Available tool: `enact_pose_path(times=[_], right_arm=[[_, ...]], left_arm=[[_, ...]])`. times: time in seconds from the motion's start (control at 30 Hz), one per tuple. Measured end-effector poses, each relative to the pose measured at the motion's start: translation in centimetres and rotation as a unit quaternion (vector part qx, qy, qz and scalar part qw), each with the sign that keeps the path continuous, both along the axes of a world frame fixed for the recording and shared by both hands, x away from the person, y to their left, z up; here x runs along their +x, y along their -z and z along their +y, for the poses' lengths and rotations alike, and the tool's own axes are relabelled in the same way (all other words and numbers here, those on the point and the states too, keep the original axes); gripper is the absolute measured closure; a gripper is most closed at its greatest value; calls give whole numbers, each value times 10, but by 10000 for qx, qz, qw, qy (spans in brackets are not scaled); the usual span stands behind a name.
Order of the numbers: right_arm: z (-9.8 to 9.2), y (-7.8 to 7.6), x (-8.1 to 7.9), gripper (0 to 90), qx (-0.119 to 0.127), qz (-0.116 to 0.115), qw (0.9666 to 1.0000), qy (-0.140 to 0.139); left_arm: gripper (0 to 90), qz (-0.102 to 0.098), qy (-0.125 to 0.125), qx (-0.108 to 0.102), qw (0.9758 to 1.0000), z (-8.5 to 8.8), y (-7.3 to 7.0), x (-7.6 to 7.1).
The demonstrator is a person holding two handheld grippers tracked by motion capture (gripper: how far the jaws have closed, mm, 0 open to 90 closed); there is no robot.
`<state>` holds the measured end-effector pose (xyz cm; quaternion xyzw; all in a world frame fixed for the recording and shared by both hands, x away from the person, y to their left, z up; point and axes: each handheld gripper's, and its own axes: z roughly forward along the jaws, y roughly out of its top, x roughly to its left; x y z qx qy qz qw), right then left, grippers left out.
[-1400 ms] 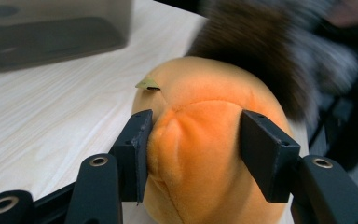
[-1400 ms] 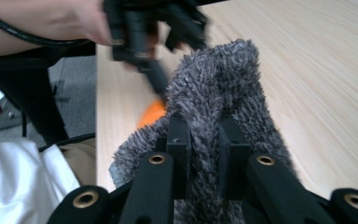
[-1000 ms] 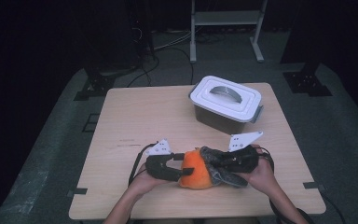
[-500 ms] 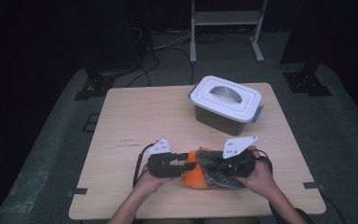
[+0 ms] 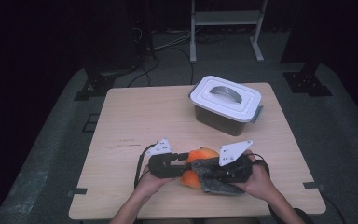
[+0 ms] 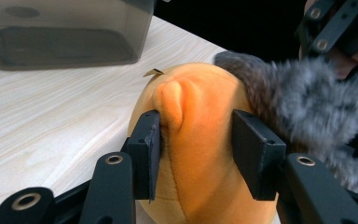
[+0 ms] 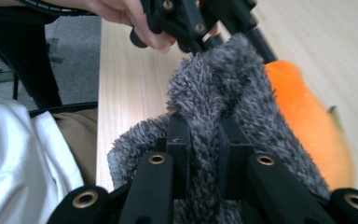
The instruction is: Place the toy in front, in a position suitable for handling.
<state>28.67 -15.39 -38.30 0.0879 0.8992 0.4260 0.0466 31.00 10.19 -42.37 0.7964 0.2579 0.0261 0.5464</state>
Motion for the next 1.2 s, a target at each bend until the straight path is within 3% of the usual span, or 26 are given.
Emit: enact_pose_path(times=[0.13, 0.23, 0.33, 0.43, 0.53, 0.6, 0.7, 0.8, 0.9, 0.93, 1.1, 1.2], right_arm=[[-5, 3, 4, 770, -98, 118, 9999, -68], [-15, 3, 9, 771, 53, 228, 9997, 29], [-25, -1, 15, 768, 314, 226, 9985, 390], [-32, 2, 22, 757, 355, 254, 9966, 691], [-29, 9, 23, 755, 232, 445, 9973, 543], [-25, 11, 21, 756, 165, 506, 9977, 429], [-21, 12, 18, 760, 122, 618, 9978, 201], [-16, 12, 14, 759, 38, 665, 9978, -40], [-17, 7, 13, 766, -10, 565, 9984, -50], [-21, 5, 15, 767, 119, 577, 9983, 13], [-39, -2, 25, 765, 385, 407, 9965, 622], [-43, 3, 29, 762, 353, 523, 9956, 695]], left_arm=[[533, -66, -11, 123, 9999, 1, 0, 0], [530, -81, 5, 178, 9998, 2, 2, 1], [525, -145, 76, 206, 9997, 3, 2, 0], [514, -178, 144, 263, 9994, 3, 2, 0], [462, -151, 224, 408, 9988, 2, 1, 1], [366, -90, 252, 517, 9983, 2, 1, 1], [267, 15, 352, 464, 9983, 2, 0, 1], [263, 70, 509, 451, 9977, -1, -2, 0], [406, -230, 666, 595, 9957, -3, -2, -5], [424, -300, 719, 630, 9950, -3, -2, -6], [459, -639, 1150, 664, 9891, -6, -4, -13], [457, -721, 1244, 716, 9870, -7, -6, -14]])
